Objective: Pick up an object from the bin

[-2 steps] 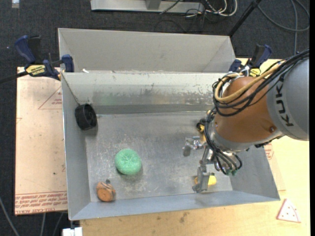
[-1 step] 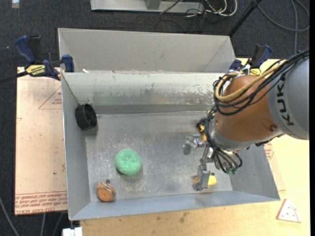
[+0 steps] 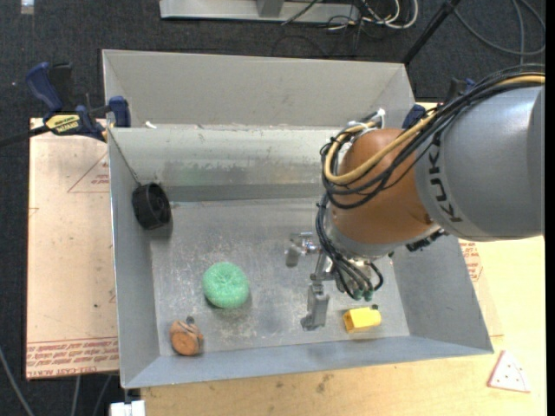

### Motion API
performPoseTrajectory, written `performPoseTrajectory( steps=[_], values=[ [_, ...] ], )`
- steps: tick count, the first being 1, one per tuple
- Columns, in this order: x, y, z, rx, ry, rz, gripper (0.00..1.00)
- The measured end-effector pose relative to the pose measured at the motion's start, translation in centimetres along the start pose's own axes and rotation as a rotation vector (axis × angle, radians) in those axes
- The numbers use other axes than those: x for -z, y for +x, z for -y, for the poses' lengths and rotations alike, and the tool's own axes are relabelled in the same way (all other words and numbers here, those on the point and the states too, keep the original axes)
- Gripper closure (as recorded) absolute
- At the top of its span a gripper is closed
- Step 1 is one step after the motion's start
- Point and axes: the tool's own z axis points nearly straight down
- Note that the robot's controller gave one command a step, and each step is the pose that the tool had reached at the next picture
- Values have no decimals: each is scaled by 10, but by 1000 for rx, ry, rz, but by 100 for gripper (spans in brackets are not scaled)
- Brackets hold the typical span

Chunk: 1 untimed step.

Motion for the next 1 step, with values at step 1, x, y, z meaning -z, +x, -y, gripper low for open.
performPoseTrajectory(
  steps=[1],
  values=[
    [-30, -47, -5, 95, -6, 2, 0]
  ],
)
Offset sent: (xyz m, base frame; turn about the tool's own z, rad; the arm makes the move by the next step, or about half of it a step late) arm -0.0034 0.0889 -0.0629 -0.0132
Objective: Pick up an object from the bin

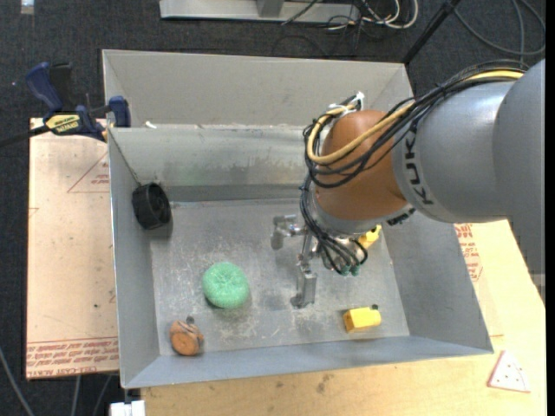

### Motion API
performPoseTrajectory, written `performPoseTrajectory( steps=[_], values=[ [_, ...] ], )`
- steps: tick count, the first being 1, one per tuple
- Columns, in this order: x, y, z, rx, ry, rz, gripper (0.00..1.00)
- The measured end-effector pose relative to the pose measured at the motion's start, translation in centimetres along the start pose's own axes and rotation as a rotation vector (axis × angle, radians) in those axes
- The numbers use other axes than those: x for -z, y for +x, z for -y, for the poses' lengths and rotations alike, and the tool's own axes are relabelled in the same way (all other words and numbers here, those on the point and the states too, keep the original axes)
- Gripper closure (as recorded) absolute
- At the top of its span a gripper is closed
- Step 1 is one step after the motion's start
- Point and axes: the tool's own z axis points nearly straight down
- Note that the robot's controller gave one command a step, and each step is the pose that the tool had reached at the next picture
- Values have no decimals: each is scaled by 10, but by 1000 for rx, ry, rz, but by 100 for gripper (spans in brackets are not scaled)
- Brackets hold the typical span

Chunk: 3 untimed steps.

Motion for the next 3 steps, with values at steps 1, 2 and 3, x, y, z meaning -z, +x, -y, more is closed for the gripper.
performPoseTrajectory(
  steps=[1, 2, 3],
  values=[
    [-18, 15, -23, -41, 9, -3, 0],
    [-28, 12, -59, 71, 3, -4, 0],
    [-37, 1, -81, 224, 5, -3, 0]
  ],
)
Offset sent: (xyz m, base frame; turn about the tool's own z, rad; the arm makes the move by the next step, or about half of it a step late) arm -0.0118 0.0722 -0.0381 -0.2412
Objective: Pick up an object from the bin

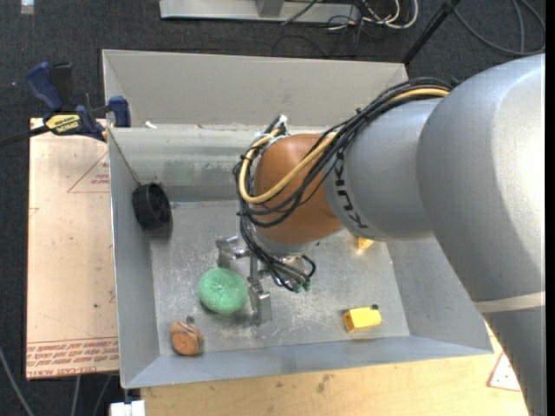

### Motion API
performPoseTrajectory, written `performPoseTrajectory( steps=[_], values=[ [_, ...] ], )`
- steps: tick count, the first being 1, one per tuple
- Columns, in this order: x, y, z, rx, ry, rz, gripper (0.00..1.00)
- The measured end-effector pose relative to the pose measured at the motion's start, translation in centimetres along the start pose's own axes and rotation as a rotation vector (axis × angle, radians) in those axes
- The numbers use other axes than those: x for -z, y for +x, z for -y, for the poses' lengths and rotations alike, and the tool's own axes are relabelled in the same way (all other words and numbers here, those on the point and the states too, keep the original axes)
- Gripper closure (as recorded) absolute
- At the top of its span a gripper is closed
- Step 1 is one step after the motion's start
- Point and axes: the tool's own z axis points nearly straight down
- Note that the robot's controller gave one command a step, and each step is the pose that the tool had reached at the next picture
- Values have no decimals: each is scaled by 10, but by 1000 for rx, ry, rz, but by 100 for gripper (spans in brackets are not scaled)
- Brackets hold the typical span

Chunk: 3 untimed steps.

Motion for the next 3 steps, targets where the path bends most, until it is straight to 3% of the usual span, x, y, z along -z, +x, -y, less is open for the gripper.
performPoseTrajectory(
  steps=[1, 3],
  values=[
    [-10, -23, -39, -9, -1, -1, 100],
    [-4, -21, -39, -9, -1, -9, 100]
  ],
)
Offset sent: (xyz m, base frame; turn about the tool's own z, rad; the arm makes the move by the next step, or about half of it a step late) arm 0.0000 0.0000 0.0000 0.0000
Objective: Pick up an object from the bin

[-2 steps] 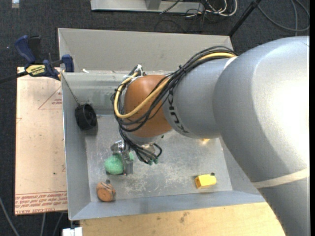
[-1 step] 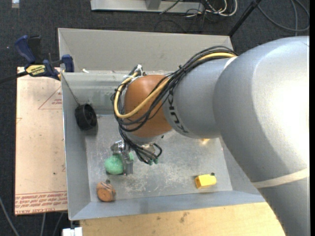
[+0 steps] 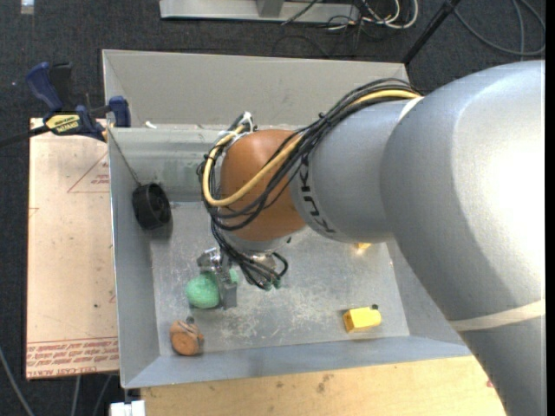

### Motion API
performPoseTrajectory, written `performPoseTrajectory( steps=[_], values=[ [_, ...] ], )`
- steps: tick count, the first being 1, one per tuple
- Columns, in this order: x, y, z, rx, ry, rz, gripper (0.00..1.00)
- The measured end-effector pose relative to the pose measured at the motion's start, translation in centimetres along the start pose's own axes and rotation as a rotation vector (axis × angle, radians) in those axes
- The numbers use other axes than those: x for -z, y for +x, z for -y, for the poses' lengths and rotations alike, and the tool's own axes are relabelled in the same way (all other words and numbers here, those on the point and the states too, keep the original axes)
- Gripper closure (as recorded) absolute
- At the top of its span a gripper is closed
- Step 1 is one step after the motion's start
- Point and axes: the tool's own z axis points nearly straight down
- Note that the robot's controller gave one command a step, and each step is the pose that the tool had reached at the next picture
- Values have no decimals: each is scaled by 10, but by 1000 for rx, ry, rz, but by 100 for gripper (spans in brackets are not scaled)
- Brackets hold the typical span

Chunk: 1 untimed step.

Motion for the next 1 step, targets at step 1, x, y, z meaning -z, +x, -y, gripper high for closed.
performPoseTrajectory(
  steps=[1],
  values=[
    [27, 0, 10, 311, 1, 7, 100]
  ],
)
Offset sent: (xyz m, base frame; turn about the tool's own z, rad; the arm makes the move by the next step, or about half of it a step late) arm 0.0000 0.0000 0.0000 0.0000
